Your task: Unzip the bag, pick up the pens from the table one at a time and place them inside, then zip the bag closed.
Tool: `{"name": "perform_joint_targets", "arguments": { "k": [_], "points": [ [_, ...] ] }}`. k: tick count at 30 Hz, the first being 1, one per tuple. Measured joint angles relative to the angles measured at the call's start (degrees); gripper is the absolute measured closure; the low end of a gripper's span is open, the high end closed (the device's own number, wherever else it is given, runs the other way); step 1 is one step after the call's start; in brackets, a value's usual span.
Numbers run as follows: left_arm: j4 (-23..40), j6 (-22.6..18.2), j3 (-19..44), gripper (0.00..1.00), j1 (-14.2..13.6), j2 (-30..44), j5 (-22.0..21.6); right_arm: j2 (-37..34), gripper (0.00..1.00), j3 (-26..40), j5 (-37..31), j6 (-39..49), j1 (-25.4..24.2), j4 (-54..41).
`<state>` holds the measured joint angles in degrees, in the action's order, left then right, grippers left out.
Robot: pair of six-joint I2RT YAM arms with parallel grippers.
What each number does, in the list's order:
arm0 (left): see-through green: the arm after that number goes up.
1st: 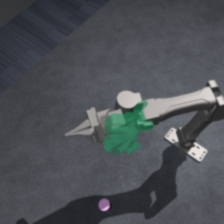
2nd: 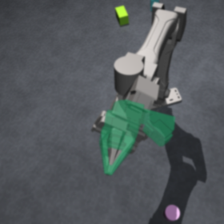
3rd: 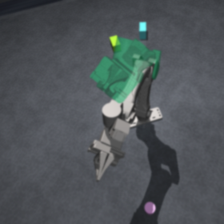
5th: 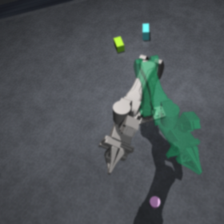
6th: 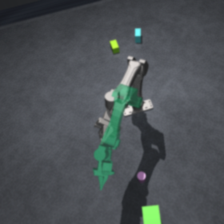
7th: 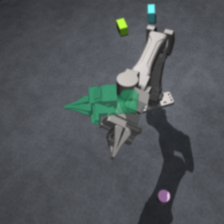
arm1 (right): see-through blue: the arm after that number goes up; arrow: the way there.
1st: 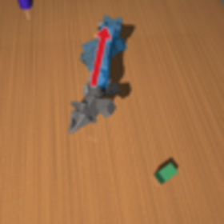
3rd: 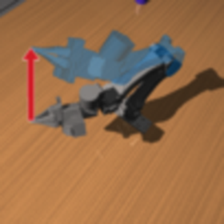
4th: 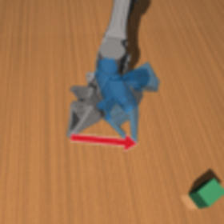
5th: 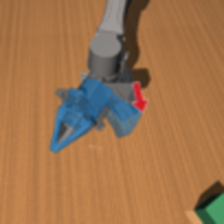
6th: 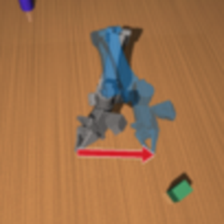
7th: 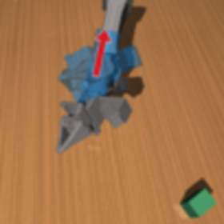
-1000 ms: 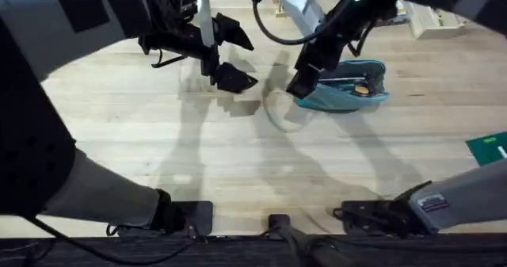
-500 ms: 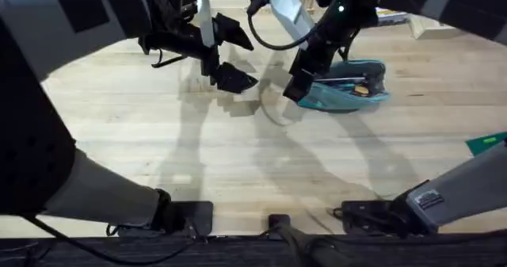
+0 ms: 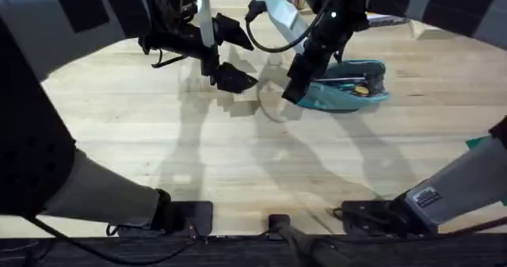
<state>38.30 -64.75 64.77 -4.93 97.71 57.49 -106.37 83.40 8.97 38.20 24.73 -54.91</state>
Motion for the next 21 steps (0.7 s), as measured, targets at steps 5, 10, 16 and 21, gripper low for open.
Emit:
{"name": "perform_joint_targets", "arguments": {
  "k": [5,10,16,21],
  "points": [
    [0.0,0.0,0.0,0.054,0.0,0.0,0.0,0.0,0.192,0.0,0.0,0.0,0.0,0.1],
    [0.0,0.0,0.0,0.054,0.0,0.0,0.0,0.0,0.335,0.0,0.0,0.0,0.0,0.1],
    [0.0,0.0,0.0,0.054,0.0,0.0,0.0,0.0,0.59,0.0,0.0,0.3,0.0,0.1],
    [0.0,0.0,0.0,0.054,0.0,0.0,0.0,0.0,0.954,0.0,-0.1,0.4,0.0,1.1]
  ]
}}
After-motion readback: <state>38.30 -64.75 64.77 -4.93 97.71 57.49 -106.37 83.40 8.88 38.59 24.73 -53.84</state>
